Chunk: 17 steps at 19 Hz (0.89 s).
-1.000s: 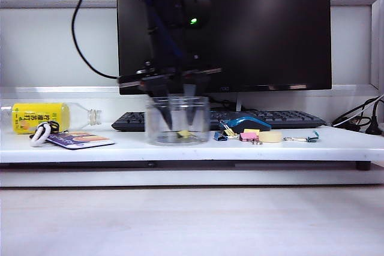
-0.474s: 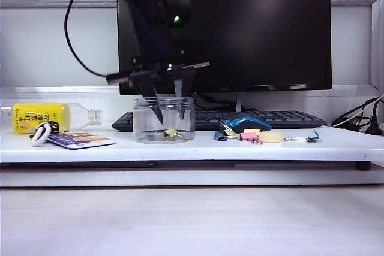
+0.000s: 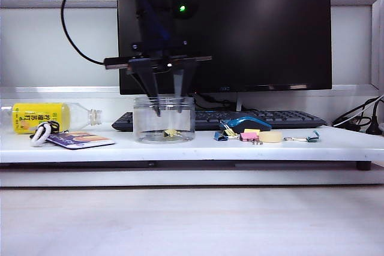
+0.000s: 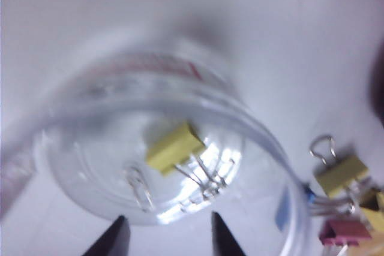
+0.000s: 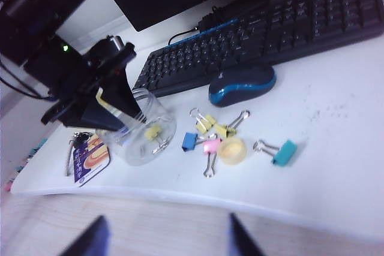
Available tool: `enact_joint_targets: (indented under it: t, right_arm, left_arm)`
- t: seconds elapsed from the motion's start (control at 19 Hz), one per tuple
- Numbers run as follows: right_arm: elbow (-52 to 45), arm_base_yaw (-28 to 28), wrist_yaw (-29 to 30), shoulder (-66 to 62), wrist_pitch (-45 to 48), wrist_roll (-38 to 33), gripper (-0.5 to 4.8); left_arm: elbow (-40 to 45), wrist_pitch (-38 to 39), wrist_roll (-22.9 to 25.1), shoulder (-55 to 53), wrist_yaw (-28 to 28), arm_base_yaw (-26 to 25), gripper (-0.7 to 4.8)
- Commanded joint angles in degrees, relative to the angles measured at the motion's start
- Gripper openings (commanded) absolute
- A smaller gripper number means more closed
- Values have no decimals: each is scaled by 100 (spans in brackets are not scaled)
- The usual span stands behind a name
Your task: Take the clips out of the round transparent plastic box and place them on the table.
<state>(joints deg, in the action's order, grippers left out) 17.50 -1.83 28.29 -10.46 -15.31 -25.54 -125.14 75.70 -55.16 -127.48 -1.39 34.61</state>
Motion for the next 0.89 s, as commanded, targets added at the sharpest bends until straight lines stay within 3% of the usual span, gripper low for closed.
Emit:
enact_joint_targets:
  t: [0.05,0.37,0.63,0.89]
  right_arm:
    - [614,-55,-15,-846,2,245,258]
    - [2096,-651,-94,-2806,-109,619,276]
    - [2223,-1115,-341,-3117,151,824,276]
    - [2223,-1187,-424,-3154,125,935,276]
  left_arm:
    - [-24,-4,-103,37,-37,22,184]
    - [-22,-24,-619,37,-77,22,184]
    - [-20,-122,-1051,24,28,22,184]
    - [-11,-136,-1414,-72,28,26,185]
